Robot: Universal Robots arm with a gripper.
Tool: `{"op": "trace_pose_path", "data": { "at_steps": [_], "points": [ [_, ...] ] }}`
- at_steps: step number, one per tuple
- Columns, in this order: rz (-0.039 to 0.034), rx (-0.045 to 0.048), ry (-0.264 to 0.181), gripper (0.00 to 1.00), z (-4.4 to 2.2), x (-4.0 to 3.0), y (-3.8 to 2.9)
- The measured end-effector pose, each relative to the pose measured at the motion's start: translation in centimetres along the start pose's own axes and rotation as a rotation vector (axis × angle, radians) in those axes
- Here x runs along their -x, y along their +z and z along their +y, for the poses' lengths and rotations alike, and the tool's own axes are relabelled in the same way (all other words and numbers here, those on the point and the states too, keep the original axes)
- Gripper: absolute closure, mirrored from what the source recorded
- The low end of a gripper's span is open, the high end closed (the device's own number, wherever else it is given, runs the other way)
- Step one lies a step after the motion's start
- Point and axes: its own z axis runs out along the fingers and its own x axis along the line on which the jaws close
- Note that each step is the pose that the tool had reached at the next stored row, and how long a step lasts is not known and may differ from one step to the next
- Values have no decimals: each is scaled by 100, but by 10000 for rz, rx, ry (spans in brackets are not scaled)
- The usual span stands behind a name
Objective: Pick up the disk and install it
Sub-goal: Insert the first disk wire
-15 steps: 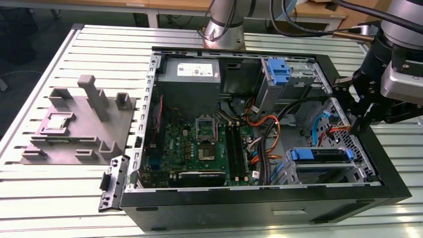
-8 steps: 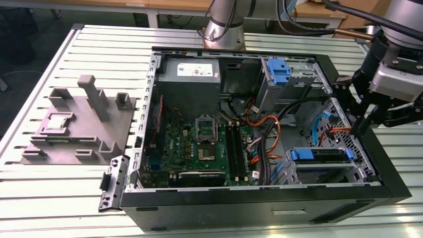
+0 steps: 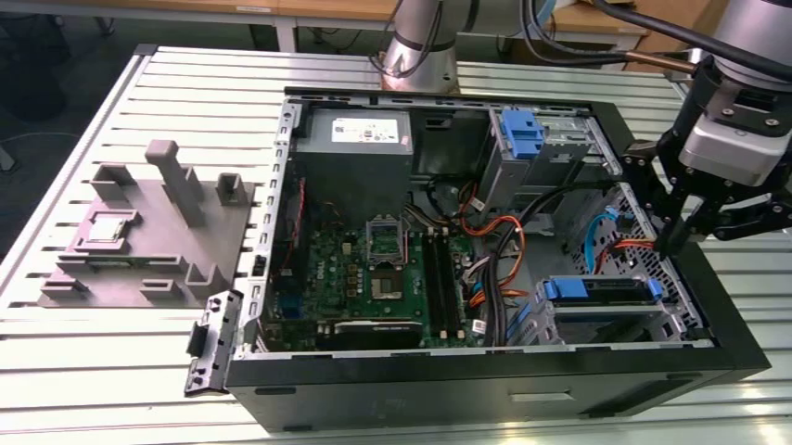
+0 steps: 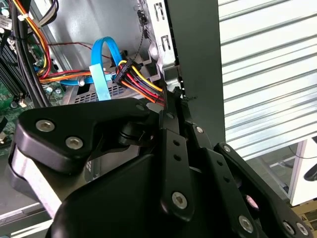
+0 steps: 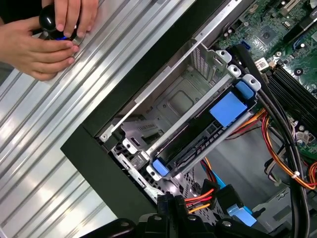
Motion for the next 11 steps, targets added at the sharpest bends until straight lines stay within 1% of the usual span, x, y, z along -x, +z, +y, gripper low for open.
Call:
{"op": "trace_pose_path", "data": {
  "at_steps": [11],
  "points": [
    [1,5,25,83,1,2,0]
  ]
}}
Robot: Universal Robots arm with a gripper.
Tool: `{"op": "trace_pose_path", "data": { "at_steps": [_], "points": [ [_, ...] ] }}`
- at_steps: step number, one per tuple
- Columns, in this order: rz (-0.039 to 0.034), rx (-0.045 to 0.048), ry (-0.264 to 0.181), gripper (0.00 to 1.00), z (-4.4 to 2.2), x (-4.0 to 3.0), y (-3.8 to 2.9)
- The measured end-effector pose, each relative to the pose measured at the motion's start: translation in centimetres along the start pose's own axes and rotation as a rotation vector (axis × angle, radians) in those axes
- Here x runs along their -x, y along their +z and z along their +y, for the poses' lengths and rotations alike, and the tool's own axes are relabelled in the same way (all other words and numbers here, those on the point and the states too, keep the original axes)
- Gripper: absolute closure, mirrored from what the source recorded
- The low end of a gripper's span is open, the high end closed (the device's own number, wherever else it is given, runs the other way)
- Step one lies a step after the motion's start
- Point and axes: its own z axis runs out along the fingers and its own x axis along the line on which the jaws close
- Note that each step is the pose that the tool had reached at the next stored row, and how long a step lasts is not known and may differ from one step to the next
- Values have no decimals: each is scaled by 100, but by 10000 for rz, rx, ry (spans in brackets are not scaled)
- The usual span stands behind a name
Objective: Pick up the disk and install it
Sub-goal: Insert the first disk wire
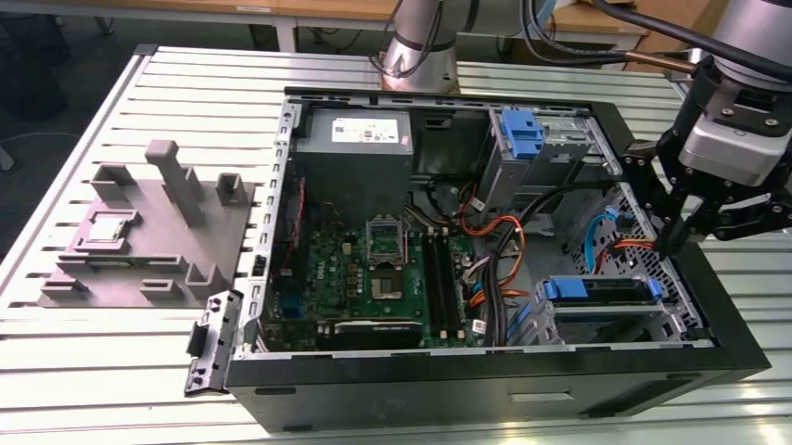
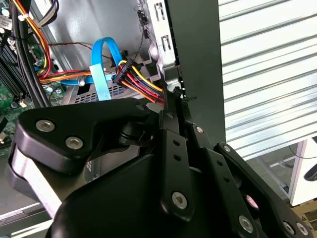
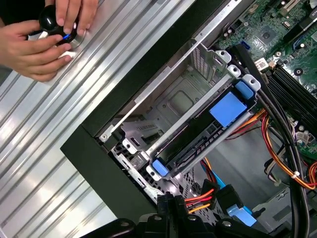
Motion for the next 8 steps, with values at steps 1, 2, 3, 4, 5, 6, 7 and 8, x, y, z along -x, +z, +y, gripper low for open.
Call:
{"op": "trace_pose_path", "data": {
  "at_steps": [1,2,3,4,5,6,7,8],
  "points": [
    [3,19,101,83,0,1,2],
    [13,56,273,83,0,1,2],
    [22,92,448,83,1,1,3],
    [30,128,624,83,0,1,5],
    [40,164,799,83,0,1,7],
    [49,203,987,83,0,1,7],
    [57,239,1161,83,0,1,7],
    [65,275,1333,83,0,1,8]
  ]
}}
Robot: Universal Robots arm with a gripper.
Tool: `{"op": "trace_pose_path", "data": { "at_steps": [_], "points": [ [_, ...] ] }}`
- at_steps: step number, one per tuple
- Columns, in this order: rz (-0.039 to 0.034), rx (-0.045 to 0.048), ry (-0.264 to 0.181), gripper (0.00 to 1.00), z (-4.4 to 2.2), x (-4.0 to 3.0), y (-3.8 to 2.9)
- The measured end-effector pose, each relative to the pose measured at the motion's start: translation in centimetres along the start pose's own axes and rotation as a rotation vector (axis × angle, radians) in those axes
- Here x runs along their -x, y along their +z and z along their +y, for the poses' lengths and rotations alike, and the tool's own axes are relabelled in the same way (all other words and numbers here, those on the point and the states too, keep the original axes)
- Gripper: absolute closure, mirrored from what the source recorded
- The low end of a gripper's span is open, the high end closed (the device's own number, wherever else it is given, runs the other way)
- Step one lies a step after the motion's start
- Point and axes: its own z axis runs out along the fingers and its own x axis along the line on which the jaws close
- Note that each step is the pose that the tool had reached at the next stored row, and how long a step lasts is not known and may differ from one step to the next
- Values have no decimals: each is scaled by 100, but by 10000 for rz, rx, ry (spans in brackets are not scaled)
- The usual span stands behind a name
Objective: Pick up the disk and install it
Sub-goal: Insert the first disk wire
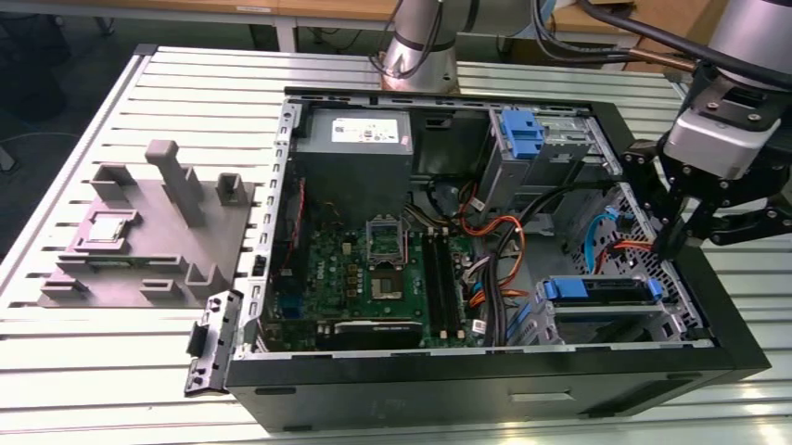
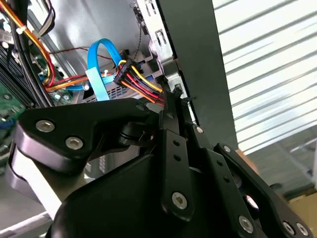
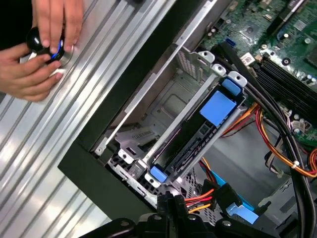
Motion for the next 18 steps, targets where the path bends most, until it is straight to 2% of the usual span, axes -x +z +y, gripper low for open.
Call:
{"op": "trace_pose_path", "data": {
  "at_steps": [1,8,13,18],
  "points": [
    [-2,34,110,83,0,0,0],
    [-97,173,149,83,12,9,7],
    [-71,320,851,83,13,9,8],
    [-71,323,862,83,12,9,8]
  ]
}}
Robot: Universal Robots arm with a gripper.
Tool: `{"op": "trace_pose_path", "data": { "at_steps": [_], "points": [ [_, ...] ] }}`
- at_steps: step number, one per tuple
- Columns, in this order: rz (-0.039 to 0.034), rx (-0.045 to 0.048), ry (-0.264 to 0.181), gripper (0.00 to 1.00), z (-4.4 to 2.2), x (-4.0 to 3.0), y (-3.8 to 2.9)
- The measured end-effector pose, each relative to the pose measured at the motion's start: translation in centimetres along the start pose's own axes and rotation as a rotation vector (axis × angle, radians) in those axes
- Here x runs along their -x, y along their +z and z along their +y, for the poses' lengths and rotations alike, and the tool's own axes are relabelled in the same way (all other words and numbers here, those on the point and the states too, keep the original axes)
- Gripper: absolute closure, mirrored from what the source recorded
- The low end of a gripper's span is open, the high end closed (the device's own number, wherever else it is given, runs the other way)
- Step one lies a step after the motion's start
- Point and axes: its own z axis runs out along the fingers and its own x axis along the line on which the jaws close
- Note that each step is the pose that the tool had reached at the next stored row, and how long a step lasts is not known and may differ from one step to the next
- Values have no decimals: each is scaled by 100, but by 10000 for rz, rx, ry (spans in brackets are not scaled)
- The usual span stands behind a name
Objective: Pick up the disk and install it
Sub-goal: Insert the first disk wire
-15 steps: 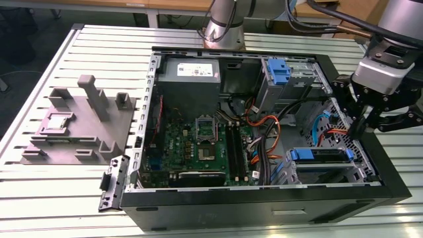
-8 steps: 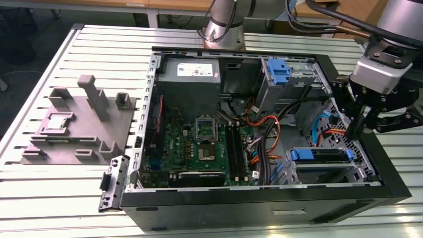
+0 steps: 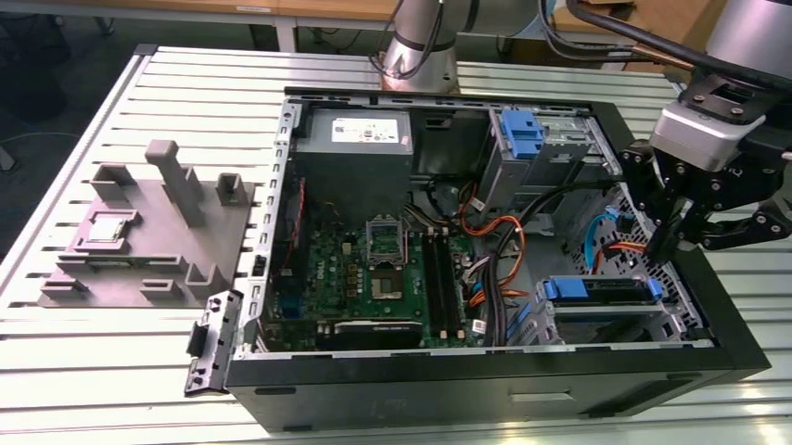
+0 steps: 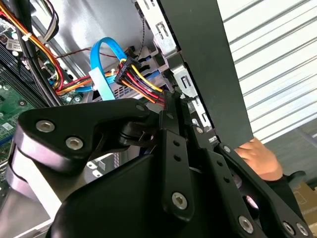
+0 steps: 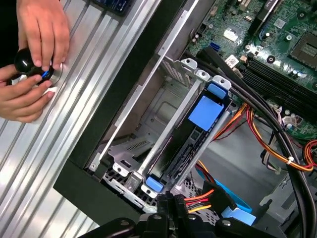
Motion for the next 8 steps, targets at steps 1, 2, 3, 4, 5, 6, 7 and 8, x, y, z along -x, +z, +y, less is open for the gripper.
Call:
{"op": "trace_pose_path", "data": {
  "at_steps": [1,2,3,4,5,6,7,8],
  "points": [
    [0,0,1,83,0,0,0],
    [-11,-1,9,83,0,0,0],
    [-82,-33,25,83,-1,0,0],
    [-201,-88,44,83,0,0,1],
    [-333,-155,66,83,1,-1,1],
    [-425,-197,82,83,3,-4,1],
    [-475,-214,95,83,6,-9,4],
    [-485,-206,118,83,12,-18,6]
  ]
}}
